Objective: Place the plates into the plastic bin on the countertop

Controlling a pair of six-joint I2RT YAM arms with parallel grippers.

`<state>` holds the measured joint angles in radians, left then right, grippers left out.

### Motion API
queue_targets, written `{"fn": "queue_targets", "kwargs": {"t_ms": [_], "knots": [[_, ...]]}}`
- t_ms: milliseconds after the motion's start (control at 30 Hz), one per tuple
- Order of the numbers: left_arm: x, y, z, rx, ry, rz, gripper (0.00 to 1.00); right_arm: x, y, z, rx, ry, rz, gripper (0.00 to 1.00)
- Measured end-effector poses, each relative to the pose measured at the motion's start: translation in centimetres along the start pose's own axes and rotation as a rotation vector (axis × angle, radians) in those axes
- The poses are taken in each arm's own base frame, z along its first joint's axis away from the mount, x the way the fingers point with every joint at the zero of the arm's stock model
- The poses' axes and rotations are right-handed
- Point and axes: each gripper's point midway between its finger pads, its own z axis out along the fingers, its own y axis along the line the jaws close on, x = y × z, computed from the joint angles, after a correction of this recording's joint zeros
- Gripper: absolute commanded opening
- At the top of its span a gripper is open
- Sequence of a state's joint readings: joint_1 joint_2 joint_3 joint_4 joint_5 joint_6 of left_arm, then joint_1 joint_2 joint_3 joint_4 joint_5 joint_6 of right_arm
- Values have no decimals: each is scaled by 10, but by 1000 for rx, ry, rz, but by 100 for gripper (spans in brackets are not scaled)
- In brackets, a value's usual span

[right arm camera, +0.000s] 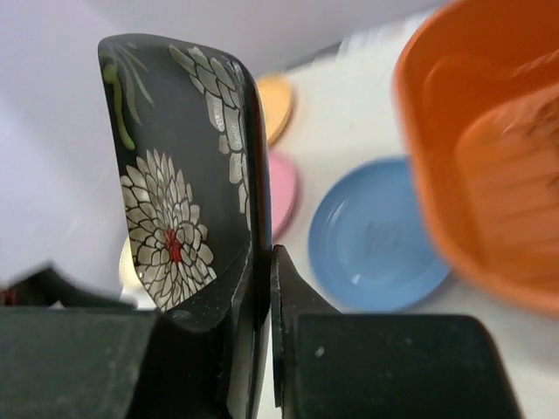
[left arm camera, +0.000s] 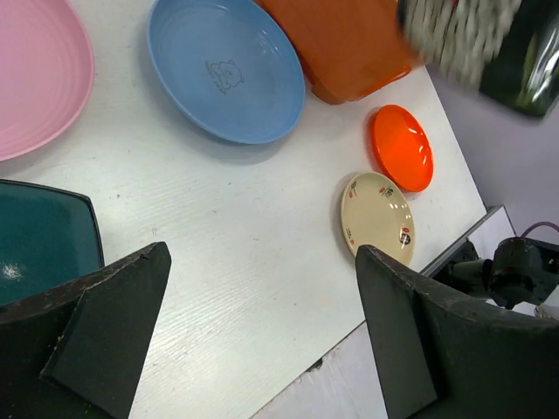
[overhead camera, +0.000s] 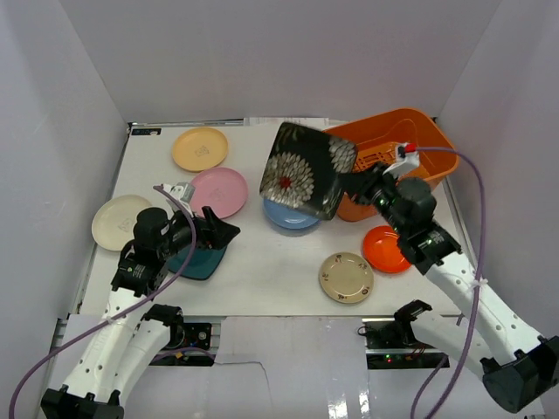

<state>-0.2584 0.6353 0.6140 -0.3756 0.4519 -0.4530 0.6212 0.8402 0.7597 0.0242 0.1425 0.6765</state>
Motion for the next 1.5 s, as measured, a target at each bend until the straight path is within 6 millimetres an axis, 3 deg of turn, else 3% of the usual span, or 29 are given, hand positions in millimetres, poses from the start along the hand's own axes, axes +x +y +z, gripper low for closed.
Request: {"fn": "queue_targets", "kwargs": {"t_ms": [100,200,300,400,500,800,967,1367,1500], "knots": [[-1,-4,-3,9,-12,12,98,-70,-20,15,78,-122,-13,8],[0,-11,-6,24,-18,25,98,-124,-62,31,175,-178,6,8],[2,-17,-8,41,-20,40,98,-153,-114,37,290,-198,38,8],[4,-25,-11,60,-22,57,98,-166,-163,33,432,-198,61,8],[6,-31,-13,75,-22,71,98,-167,-192,30,540,-161,59,8],[9,-44,-20,109,-36,100,98,-164,-235,51,661,-32,-9,8],[11,-49,-22,122,-34,109,98,-136,-267,60,717,77,-5,8],[15,-53,-21,129,-26,119,98,-83,-317,70,777,296,18,8],[16,-53,-21,128,-26,121,98,-72,-324,74,771,326,41,23]]}}
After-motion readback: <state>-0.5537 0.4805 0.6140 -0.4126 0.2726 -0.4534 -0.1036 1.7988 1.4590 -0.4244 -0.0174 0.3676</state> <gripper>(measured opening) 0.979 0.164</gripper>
